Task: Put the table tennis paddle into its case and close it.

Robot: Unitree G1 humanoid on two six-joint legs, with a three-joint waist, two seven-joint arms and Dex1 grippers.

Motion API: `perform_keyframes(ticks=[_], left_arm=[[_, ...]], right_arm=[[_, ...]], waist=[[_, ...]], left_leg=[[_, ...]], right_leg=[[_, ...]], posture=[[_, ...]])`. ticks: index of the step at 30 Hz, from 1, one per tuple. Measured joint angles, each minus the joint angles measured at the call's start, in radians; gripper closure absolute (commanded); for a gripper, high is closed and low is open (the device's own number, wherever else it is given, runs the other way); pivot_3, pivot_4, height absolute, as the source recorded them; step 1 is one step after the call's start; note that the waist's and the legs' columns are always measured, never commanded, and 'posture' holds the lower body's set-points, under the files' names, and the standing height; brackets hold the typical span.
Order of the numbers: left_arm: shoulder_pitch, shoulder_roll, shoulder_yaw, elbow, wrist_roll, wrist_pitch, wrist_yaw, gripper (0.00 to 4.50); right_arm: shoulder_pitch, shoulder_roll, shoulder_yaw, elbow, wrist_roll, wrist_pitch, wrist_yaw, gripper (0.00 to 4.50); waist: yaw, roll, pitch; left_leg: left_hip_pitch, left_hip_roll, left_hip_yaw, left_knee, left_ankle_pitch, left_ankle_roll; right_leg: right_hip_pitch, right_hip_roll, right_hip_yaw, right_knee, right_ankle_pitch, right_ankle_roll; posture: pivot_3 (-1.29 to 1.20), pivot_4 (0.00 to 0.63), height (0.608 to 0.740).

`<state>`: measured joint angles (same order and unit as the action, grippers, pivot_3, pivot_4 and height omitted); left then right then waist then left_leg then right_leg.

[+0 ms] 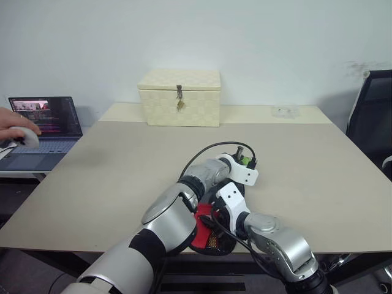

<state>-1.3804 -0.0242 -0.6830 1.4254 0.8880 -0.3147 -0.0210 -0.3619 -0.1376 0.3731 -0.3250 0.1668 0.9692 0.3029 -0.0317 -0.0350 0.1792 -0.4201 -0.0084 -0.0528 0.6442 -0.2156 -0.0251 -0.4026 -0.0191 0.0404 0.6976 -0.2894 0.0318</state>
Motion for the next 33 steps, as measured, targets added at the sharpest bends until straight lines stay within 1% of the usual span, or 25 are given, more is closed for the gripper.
perform_keyframes(ticks=[4,10,12,14,18,21,22,24,27,30,33], left_arm=[[0.0,-0.033,0.007,0.0,-0.014,-0.033,-0.001,4.46],[-0.001,-0.035,0.045,0.0,-0.056,-0.055,-0.045,4.46],[0.001,-0.034,0.067,0.0,-0.077,-0.061,-0.08,3.73],[0.009,-0.032,0.103,0.0,-0.111,-0.064,-0.13,3.13],[0.024,-0.021,0.158,-0.001,-0.17,-0.053,-0.199,1.65],[0.027,-0.013,0.22,-0.005,-0.229,-0.013,-0.268,0.61],[0.029,-0.013,0.246,-0.007,-0.257,0.002,-0.291,0.61],[0.033,-0.008,0.286,-0.007,-0.298,0.02,-0.317,0.61],[0.031,0.035,0.367,-0.021,-0.374,0.031,-0.34,0.61],[0.028,0.101,0.418,-0.043,-0.425,0.044,-0.344,0.61],[0.027,0.198,0.47,-0.054,-0.47,0.049,-0.344,0.61]], right_arm=[[0.0,0.001,0.004,0.0,0.0,0.0,0.001,0.0],[-0.006,0.002,0.007,0.005,0.0,0.0,0.003,0.0],[-0.011,0.001,0.007,0.005,0.0,0.0,0.006,0.0],[-0.013,0.001,0.006,0.006,0.0,-0.001,0.011,0.0],[-0.029,0.001,0.007,0.025,0.0,-0.003,0.026,0.0],[-0.046,0.001,0.008,0.052,0.0,-0.006,0.036,0.0],[-0.052,0.001,0.008,0.063,0.0,-0.008,0.039,0.0],[-0.061,0.003,0.008,0.09,0.0,-0.023,0.046,0.0],[-0.088,0.015,0.007,0.14,0.001,-0.043,0.062,0.0],[-0.106,0.026,0.0,0.182,0.0,-0.07,0.069,0.0],[-0.127,0.03,-0.006,0.224,0.0,-0.1,0.07,0.0]], waist=[[0.0,0.0,0.0],[0.0,0.001,-0.001],[0.0,0.001,-0.001],[0.0,0.001,-0.001],[-0.004,0.001,-0.001],[-0.008,0.001,-0.001],[-0.01,0.001,-0.001],[-0.014,0.001,-0.001],[-0.027,0.001,-0.001],[-0.031,0.001,-0.001],[-0.034,0.001,-0.001]], left_leg=[[0.0,0.0,0.0,0.0,0.0,0.0],[0.001,0.0,0.001,0.0,0.0,0.0],[0.001,0.0,0.001,0.0,0.0,0.0],[0.001,0.0,0.001,0.0,0.0,0.0],[0.002,0.0,0.001,0.0,0.0,0.0],[0.007,0.0,0.001,0.0,0.0,0.0],[0.01,0.001,0.001,0.0,0.0,0.0],[0.017,0.001,0.001,-0.001,0.0,0.0],[0.021,0.001,0.001,-0.001,0.0,0.0],[0.022,0.002,0.0,0.0,0.0,0.0],[0.022,0.003,-0.001,-0.001,0.0,0.0]], right_leg=[[0.0,0.0,0.0,0.0,0.0,0.0],[0.001,0.0,0.0,0.0,0.0,0.0],[0.001,0.0,0.0,0.0,0.0,0.0],[0.001,0.0,0.0,0.0,0.0,0.0],[0.001,0.0,0.001,0.0,0.0,0.0],[0.007,0.001,0.0,0.0,-0.001,0.002],[0.01,0.001,0.0,0.0,-0.003,0.004],[0.017,0.001,0.0,-0.001,-0.003,0.004],[0.019,0.002,0.001,-0.001,-0.003,0.005],[0.02,0.004,0.002,-0.001,-0.003,0.005],[0.02,0.004,0.001,0.0,-0.003,0.005]], posture=[[0.0,0.15,0.74],[0.0,0.15,0.74],[0.0,0.15,0.74],[0.0,0.15,0.74],[0.0,0.15,0.74],[0.0,0.15,0.74],[0.0,0.15,0.74],[0.0,0.15,0.74],[0.0,0.15,0.74],[0.0,0.15,0.74],[0.0,0.15,0.74]])
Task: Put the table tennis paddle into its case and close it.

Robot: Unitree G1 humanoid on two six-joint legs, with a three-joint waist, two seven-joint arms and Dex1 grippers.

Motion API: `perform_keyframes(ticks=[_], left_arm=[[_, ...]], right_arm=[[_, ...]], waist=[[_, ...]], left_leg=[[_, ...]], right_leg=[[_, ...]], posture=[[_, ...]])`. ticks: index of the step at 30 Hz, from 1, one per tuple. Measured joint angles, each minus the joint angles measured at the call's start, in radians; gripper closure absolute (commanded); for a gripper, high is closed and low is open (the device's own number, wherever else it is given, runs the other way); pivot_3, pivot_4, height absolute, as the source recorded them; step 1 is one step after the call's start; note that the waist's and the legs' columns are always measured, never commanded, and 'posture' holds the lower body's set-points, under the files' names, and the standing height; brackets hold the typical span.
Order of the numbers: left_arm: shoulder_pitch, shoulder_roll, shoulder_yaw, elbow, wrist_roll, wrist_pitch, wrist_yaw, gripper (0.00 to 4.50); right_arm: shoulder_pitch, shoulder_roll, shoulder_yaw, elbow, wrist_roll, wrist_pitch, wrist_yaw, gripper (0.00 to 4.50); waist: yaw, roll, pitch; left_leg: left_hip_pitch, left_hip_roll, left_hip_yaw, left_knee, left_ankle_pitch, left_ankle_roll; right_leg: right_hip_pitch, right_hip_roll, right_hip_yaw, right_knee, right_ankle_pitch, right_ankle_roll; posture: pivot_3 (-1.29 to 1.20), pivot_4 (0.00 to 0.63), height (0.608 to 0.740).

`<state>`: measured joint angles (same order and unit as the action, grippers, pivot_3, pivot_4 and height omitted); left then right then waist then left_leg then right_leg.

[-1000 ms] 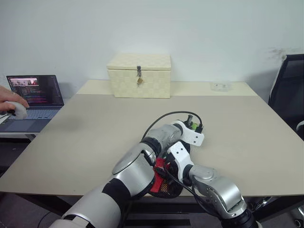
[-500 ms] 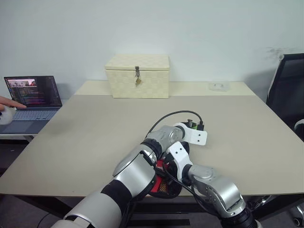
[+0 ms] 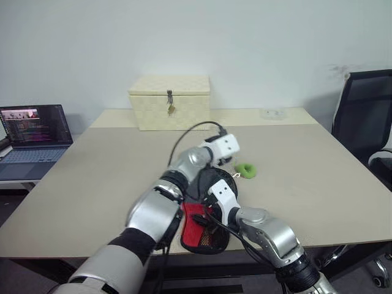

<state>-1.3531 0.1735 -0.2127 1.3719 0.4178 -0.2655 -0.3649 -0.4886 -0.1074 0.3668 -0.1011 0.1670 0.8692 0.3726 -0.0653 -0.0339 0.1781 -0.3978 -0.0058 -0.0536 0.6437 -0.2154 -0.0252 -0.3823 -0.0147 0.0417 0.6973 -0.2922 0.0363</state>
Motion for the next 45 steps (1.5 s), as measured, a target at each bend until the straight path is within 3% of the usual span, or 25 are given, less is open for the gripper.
perform_keyframes(ticks=[6,11,15,18,23,26,30,39,45], left_arm=[[0.029,0.108,0.147,-0.05,-0.161,0.019,-0.135,0.61],[0.156,0.098,0.277,-0.182,-0.387,0.116,-0.478,0.61],[0.331,0.081,0.267,-0.406,-0.518,0.223,-0.784,0.61],[0.404,0.076,0.225,-0.508,-0.533,0.272,-0.848,0.61],[0.413,0.083,0.178,-0.47,-0.488,0.238,-0.795,0.61],[0.422,0.092,0.158,-0.407,-0.457,0.202,-0.755,0.61],[0.432,0.1,0.146,-0.346,-0.434,0.164,-0.73,0.61],[0.425,0.1,0.131,-0.326,-0.415,0.113,-0.712,0.61],[0.424,0.118,0.13,-0.326,-0.413,0.106,-0.712,0.61]], right_arm=[[-0.016,-0.007,-0.045,0.022,0.004,-0.022,0.004,0.0],[-0.005,-0.047,-0.091,-0.062,0.06,0.058,0.052,0.0],[0.007,-0.083,-0.142,-0.218,0.155,0.128,0.111,0.0],[0.008,-0.126,-0.183,-0.349,0.245,0.187,0.155,0.0],[-0.021,-0.259,-0.29,-0.372,0.308,0.205,0.201,0.0],[-0.052,-0.356,-0.309,-0.292,0.272,0.133,0.222,0.0],[-0.108,-0.421,-0.264,-0.033,0.146,-0.061,0.247,0.0],[-0.361,-0.295,-0.227,0.612,-0.026,-0.392,0.195,0.0],[-0.409,-0.281,-0.2,0.844,-0.109,-0.559,0.243,0.0]], waist=[[0.012,0.0,0.0],[0.023,0.0,0.0],[0.02,0.001,0.001],[0.018,0.001,0.001],[0.022,0.001,0.001],[0.022,0.001,0.001],[0.02,0.0,0.001],[0.02,0.001,0.001],[0.02,0.001,0.001]], left_leg=[[-0.003,-0.002,0.0,-0.001,0.0,0.0],[-0.009,-0.002,-0.001,-0.001,0.0,0.0],[-0.013,-0.001,-0.003,-0.001,0.0,0.0],[-0.014,-0.001,-0.005,-0.001,0.0,0.0],[-0.013,-0.002,-0.005,0.0,0.0,0.0],[-0.012,-0.001,-0.004,-0.001,0.0,0.0],[-0.012,-0.001,-0.002,-0.002,-0.001,0.001],[-0.012,-0.002,-0.001,-0.003,-0.001,0.001],[-0.013,-0.002,-0.001,-0.004,-0.001,0.001]], right_leg=[[-0.001,-0.005,-0.001,-0.001,0.0,0.0],[-0.006,-0.005,-0.002,-0.002,0.003,-0.005],[-0.01,-0.004,-0.003,-0.002,0.003,-0.006],[-0.01,-0.004,-0.004,-0.003,0.002,-0.006],[-0.007,-0.005,-0.004,-0.004,0.003,-0.005],[-0.007,-0.004,-0.004,-0.005,0.003,-0.005],[-0.007,-0.004,-0.003,-0.007,0.003,-0.005],[-0.008,-0.005,-0.002,-0.008,0.003,-0.005],[-0.008,-0.005,-0.002,-0.009,0.003,-0.005]], posture=[[0.0,0.15,0.74],[0.0,0.15,0.74],[0.0,0.15,0.74],[0.0,0.15,0.74],[0.0,0.15,0.74],[0.0,0.15,0.74],[0.0,0.15,0.74],[0.0,0.15,0.74],[0.0,0.15,0.74]])
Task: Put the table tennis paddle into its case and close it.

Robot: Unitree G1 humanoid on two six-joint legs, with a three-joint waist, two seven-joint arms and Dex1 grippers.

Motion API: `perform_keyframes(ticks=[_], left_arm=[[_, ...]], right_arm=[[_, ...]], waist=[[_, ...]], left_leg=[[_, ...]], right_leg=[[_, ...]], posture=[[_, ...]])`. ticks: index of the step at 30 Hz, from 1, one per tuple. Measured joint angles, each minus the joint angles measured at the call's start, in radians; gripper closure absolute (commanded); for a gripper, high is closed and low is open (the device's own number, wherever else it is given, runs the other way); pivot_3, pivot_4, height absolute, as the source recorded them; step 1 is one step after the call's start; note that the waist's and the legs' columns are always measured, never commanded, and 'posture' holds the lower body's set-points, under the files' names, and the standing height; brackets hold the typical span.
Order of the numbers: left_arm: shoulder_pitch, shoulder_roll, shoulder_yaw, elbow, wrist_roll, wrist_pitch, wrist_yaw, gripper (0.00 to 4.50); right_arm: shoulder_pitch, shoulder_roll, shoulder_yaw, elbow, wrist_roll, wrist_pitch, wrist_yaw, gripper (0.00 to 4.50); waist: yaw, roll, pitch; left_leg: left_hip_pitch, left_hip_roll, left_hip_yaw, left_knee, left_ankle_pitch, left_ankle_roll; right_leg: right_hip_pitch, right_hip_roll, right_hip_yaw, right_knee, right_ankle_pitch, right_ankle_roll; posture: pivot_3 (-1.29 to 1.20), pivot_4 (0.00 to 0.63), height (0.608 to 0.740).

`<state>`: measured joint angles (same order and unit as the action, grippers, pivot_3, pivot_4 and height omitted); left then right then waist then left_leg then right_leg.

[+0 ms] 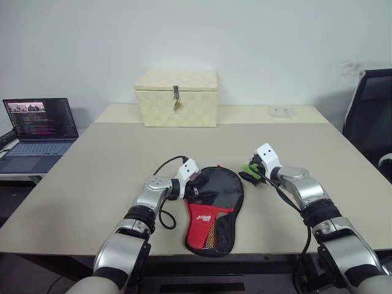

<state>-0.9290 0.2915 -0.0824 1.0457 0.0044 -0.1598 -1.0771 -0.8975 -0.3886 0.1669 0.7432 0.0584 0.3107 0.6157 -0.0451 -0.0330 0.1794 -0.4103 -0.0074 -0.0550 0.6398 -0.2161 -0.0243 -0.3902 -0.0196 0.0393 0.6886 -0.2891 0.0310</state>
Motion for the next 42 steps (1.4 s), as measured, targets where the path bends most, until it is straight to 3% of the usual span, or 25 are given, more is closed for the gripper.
perform_keyframes(ticks=[10,11,13,19,24,37,42], left_arm=[[0.0,0.001,-0.005,-0.001,0.001,0.0,-0.017,0.61],[0.002,0.001,-0.012,-0.01,0.001,0.0,-0.038,0.59],[0.015,0.0,-0.034,-0.039,-0.001,-0.004,-0.113,0.58],[0.026,0.027,-0.065,-0.073,-0.01,-0.024,-0.278,0.58],[0.026,0.051,-0.071,-0.061,-0.004,-0.053,-0.315,0.58],[-0.019,0.04,-0.1,0.035,0.023,-0.164,-0.281,0.58],[-0.027,0.019,-0.105,0.057,0.026,-0.178,-0.257,0.58]], right_arm=[[-0.057,-0.026,0.029,0.185,-0.117,-0.166,0.071,0.0],[-0.064,-0.027,0.031,0.199,-0.124,-0.175,0.072,0.18],[-0.072,-0.027,0.032,0.215,-0.138,-0.192,0.069,0.57],[-0.089,-0.02,0.031,0.253,-0.166,-0.197,0.031,2.66],[-0.094,-0.012,0.03,0.263,-0.176,-0.197,0.013,4.4],[-0.052,-0.026,0.028,0.167,-0.186,-0.152,0.059,4.46],[0.101,-0.123,0.034,-0.117,-0.186,-0.069,0.159,4.46]], waist=[[-0.003,0.002,0.001],[-0.003,0.002,0.001],[-0.004,0.002,0.001],[-0.006,0.002,0.001],[-0.007,0.002,0.001],[-0.005,0.003,0.001],[0.014,0.005,0.0]], left_leg=[[0.0,0.0,0.0,0.0,0.0,0.0],[0.0,0.0,0.0,0.0,0.0,0.0],[0.0,0.0,0.0,0.0,0.0,0.0],[0.001,0.0,0.0,0.0,0.0,0.0],[0.001,0.0,0.0,0.0,0.0,0.0],[0.003,0.0,0.0,0.001,0.0,0.0],[0.002,-0.001,-0.001,0.002,0.0,0.0]], right_leg=[[0.0,0.0,0.0,0.0,0.0,0.0],[0.0,0.0,0.0,0.0,0.0,0.0],[0.0,0.0,0.0,0.001,0.0,0.0],[0.0,0.0,0.0,0.001,0.0,0.0],[0.0,0.0,0.001,0.001,0.0,0.0],[0.002,0.0,0.001,0.002,0.0,0.0],[0.003,0.0,-0.001,0.001,0.0,0.0]], posture=[[0.0,0.15,0.74],[0.0,0.15,0.74],[0.0,0.15,0.74],[0.0,0.15,0.74],[0.0,0.15,0.74],[0.0,0.15,0.74],[0.0,0.15,0.74]])
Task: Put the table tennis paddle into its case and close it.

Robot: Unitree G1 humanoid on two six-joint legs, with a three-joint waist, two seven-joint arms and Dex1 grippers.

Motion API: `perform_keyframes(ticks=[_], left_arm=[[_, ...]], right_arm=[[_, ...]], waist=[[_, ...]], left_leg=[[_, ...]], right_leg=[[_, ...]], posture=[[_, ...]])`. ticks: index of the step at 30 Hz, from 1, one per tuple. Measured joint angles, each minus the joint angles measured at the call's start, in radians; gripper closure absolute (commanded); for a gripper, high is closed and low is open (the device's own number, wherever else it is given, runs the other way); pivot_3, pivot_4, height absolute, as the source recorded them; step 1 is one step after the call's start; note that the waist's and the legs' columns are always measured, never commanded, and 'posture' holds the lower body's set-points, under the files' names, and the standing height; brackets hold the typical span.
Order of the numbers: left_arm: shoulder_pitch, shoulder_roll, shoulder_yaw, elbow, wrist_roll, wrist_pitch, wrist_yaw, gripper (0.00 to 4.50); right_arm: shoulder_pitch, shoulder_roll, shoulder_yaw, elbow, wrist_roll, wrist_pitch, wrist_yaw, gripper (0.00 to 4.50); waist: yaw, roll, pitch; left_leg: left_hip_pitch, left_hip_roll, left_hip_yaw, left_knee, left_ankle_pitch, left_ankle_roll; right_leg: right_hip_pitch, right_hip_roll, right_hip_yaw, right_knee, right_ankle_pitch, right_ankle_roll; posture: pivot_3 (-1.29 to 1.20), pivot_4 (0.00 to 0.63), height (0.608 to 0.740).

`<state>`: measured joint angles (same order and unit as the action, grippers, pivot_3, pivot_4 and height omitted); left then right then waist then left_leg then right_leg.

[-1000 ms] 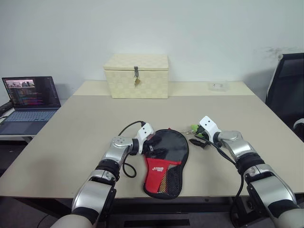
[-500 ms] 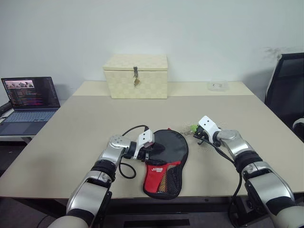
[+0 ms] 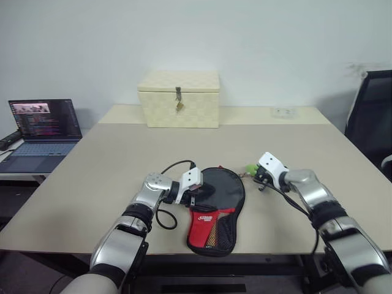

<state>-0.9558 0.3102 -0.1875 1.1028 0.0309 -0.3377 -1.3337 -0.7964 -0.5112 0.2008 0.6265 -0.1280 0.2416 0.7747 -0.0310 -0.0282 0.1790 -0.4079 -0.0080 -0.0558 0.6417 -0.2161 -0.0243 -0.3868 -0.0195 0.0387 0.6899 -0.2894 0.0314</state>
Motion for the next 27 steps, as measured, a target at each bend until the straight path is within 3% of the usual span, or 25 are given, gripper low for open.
perform_keyframes(ticks=[5,17,27], left_arm=[[-0.003,-0.004,0.0,0.013,0.003,0.004,0.009,0.58],[-0.009,-0.031,0.0,0.033,0.008,0.027,0.028,0.58],[-0.012,-0.063,0.0,0.047,0.013,0.03,0.044,0.58]], right_arm=[[0.202,-0.132,0.017,-0.389,0.013,0.12,0.138,4.46],[0.472,-0.381,0.005,-0.991,0.13,0.365,0.315,4.46],[0.644,-0.509,-0.023,-1.281,0.259,0.456,0.359,4.46]], waist=[[0.002,0.004,-0.002],[0.014,0.004,-0.002],[0.033,0.003,-0.002]], left_leg=[[0.001,0.0,0.001,0.0,0.0,0.0],[0.007,-0.001,-0.002,-0.001,-0.002,0.002],[0.007,-0.001,-0.002,-0.001,-0.002,0.002]], right_leg=[[0.001,0.0,0.0,0.0,-0.001,0.001],[0.014,-0.001,-0.003,-0.012,-0.004,0.007],[0.015,-0.002,-0.004,-0.015,-0.003,0.008]], posture=[[0.0,0.15,0.74],[0.0,0.15,0.74],[0.0,0.15,0.74]])
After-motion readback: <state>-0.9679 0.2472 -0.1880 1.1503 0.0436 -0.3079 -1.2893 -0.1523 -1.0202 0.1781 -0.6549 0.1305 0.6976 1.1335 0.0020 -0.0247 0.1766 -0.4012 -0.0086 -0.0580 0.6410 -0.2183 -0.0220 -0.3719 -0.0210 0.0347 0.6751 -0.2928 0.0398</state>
